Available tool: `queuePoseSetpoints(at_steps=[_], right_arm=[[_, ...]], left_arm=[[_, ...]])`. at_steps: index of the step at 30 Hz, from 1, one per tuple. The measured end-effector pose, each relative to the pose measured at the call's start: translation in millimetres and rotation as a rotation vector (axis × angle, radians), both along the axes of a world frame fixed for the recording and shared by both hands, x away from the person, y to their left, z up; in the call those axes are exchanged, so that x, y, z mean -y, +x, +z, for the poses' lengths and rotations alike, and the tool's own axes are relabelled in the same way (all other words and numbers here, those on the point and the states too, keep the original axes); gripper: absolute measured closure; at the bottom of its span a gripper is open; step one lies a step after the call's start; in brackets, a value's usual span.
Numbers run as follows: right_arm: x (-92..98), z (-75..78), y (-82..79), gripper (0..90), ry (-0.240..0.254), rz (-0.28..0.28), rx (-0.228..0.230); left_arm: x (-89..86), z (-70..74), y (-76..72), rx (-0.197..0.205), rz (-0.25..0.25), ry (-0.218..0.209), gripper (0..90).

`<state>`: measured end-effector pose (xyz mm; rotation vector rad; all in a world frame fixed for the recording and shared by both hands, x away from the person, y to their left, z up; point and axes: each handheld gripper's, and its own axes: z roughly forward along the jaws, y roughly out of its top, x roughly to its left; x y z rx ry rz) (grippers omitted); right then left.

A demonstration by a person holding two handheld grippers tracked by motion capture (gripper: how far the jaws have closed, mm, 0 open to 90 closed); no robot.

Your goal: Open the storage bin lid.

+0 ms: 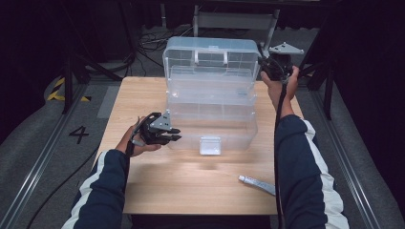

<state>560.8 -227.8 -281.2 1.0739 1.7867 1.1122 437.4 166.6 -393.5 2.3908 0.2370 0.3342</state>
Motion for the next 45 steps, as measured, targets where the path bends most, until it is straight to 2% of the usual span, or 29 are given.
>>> queuePoseSetpoints(at_steps=[16,26,45], right_arm=[[0.3,0.6,18.9,85.1,0.015,0.005,-0.027],[0.1,0.4,31.6,84.8,0.017,0.007,-0.045],[-0.9,-2.8,51.7,84.7,0.025,-0.001,-0.069]], left_arm=[[0.2,-0.4,0.7,-0.004,-0.003,-0.008,75.5],[1.1,1.1,1.2,-0.007,-0.005,0.012,75.6],[0.5,0.3,1.2,-0.013,0.001,-0.001,75.4]])
